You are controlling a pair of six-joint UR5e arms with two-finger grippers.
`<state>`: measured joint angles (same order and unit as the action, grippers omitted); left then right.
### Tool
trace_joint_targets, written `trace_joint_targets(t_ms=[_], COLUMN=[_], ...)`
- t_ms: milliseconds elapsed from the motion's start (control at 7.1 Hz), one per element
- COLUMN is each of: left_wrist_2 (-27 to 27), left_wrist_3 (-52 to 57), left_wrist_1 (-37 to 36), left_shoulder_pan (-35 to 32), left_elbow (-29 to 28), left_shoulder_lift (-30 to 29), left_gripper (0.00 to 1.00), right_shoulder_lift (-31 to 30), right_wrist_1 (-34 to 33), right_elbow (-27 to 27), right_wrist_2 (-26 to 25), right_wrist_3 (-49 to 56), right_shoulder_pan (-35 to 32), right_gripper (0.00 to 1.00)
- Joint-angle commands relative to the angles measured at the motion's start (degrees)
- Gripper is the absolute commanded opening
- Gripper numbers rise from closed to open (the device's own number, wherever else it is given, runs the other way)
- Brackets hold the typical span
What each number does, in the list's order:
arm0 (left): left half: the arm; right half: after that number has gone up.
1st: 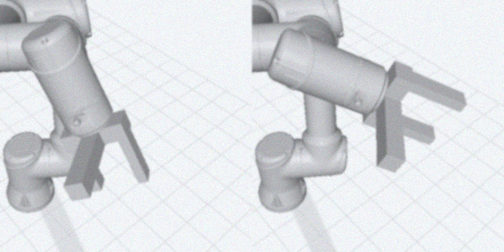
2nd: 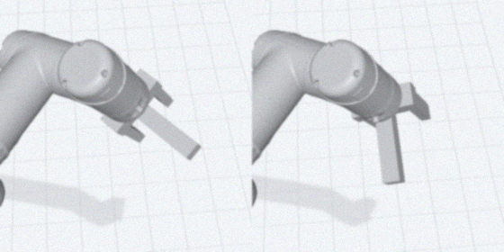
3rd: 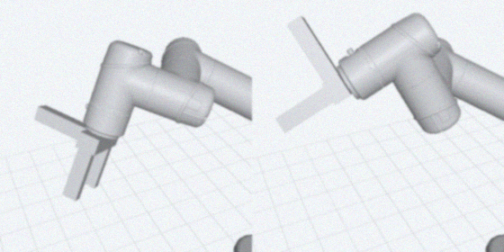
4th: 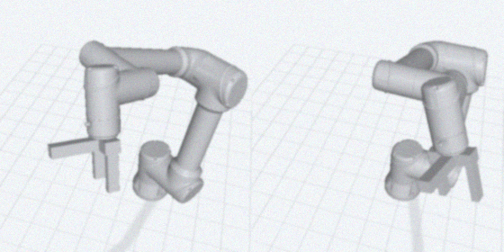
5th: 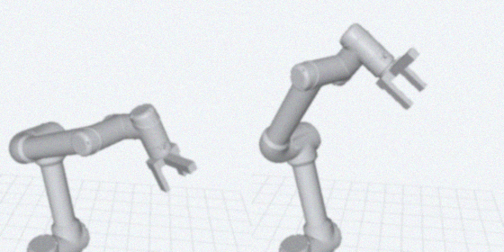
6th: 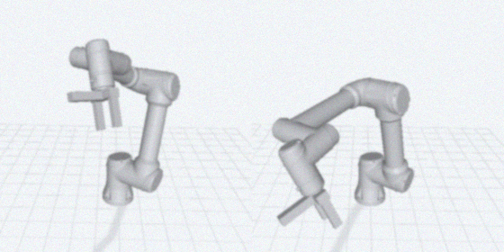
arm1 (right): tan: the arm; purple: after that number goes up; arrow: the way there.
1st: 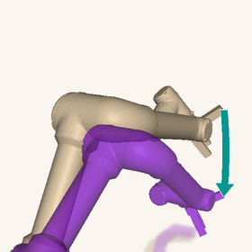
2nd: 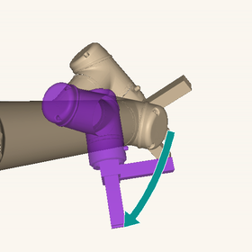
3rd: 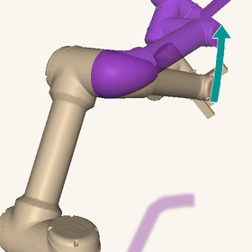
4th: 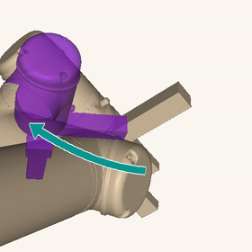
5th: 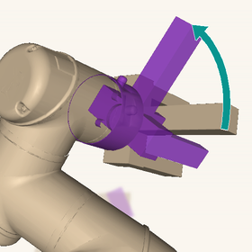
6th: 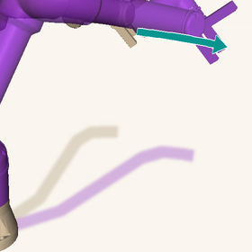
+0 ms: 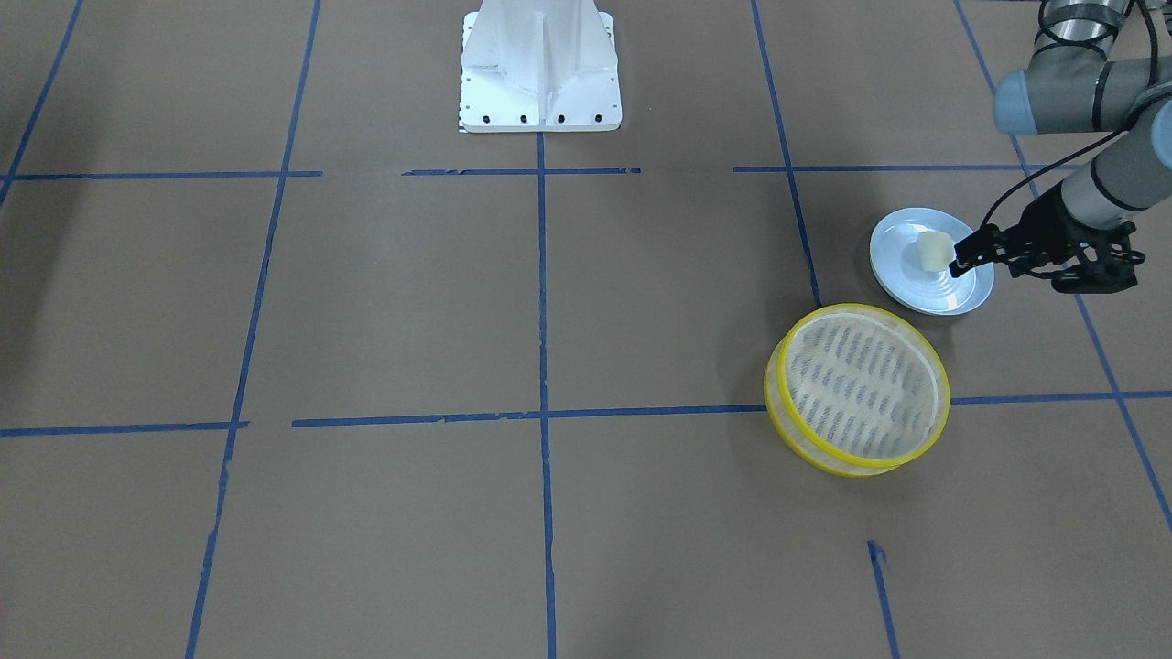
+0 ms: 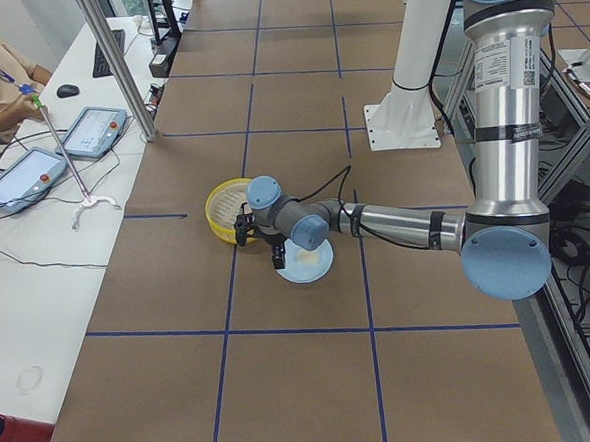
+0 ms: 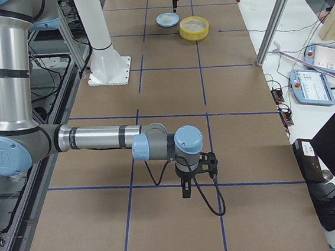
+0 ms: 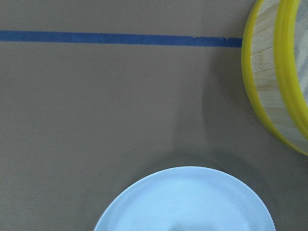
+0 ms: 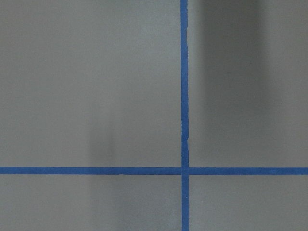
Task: Place bun in steamer
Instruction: 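Lower the left gripper over the white bun on the plate, then close the left gripper on the white bun and lift it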
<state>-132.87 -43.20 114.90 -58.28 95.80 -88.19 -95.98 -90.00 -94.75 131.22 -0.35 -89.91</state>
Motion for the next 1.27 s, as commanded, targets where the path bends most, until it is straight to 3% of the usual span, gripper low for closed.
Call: trace_joint_targets(t_ms=[0, 563, 986, 1127], left_wrist_2=[0.9, 0.9, 0.9, 0.9], left_wrist_3=[-3.4, -3.1, -3.2, -3.1], left_wrist_1=[0.4, 0.4, 0.5, 0.5], left_shoulder_pan=[4.3, 5.8, 6.7, 6.8], left_elbow=[-0.3, -0.7, -0.7, -0.6], left_shoulder_lift=[0.0, 2.1, 2.1, 2.1], left_gripper=[0.91, 0.82, 0.55, 0.53], right_shoulder_lift=[0.0, 0.0, 0.0, 0.0], right_wrist_1=[0.0, 0.0, 0.0, 0.0], right_elbow=[0.0, 0.0, 0.0, 0.0], right_wrist_2=[0.0, 0.0, 0.0, 0.0], right_wrist_3=[0.0, 0.0, 0.0, 0.0], right_shoulder_pan=[0.0, 0.0, 0.0, 0.0], right_gripper=[1.0, 1.0, 1.0, 1.0])
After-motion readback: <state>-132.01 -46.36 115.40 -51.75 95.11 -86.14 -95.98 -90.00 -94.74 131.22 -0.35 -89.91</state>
